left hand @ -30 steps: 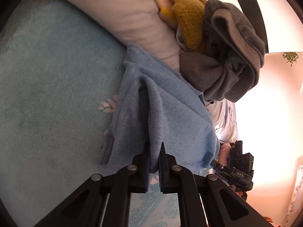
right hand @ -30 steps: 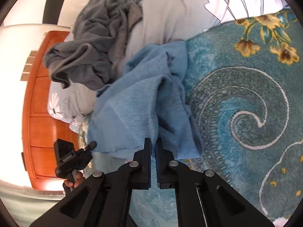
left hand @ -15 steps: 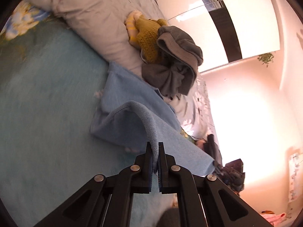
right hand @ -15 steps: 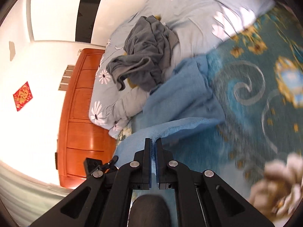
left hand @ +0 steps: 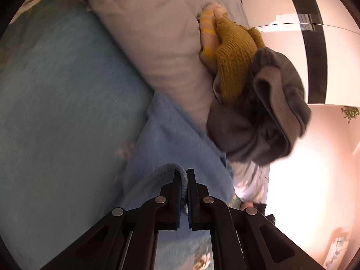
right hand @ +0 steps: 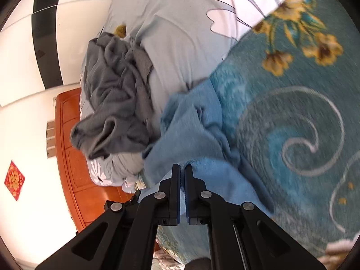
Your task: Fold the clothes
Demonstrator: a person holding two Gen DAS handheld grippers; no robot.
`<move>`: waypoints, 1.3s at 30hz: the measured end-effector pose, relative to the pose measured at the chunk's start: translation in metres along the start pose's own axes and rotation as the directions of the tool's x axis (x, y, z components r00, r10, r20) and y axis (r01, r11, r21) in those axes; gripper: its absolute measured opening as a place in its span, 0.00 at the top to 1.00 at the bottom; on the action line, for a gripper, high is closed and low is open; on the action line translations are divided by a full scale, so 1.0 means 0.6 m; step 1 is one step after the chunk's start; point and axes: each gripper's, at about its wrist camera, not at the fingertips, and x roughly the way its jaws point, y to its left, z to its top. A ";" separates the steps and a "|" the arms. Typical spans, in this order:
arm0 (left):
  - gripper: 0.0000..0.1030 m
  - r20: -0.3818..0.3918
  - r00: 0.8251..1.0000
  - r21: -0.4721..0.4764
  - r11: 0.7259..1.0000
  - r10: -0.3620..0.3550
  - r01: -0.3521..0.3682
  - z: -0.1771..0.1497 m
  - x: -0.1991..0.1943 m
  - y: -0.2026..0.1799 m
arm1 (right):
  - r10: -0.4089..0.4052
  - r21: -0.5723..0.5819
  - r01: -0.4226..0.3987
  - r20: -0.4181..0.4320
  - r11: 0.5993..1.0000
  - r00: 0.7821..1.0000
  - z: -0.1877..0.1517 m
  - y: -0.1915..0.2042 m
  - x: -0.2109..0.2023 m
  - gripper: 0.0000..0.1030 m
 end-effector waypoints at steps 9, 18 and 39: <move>0.86 -0.013 0.997 -0.041 0.996 -0.074 0.073 0.067 0.079 0.008 | -0.017 -0.043 0.019 0.052 0.999 0.999 0.053 -0.007 0.024 0.93; 0.54 0.101 0.993 0.128 0.990 -0.066 0.053 0.041 0.018 -0.022 | -0.045 -0.206 0.071 0.130 0.976 0.990 0.045 0.025 -0.012 0.71; 0.45 -0.051 0.996 0.053 0.996 0.076 -0.074 -0.118 0.027 0.101 | -0.150 -0.083 0.156 0.073 0.984 0.986 -0.112 -0.128 -0.024 0.59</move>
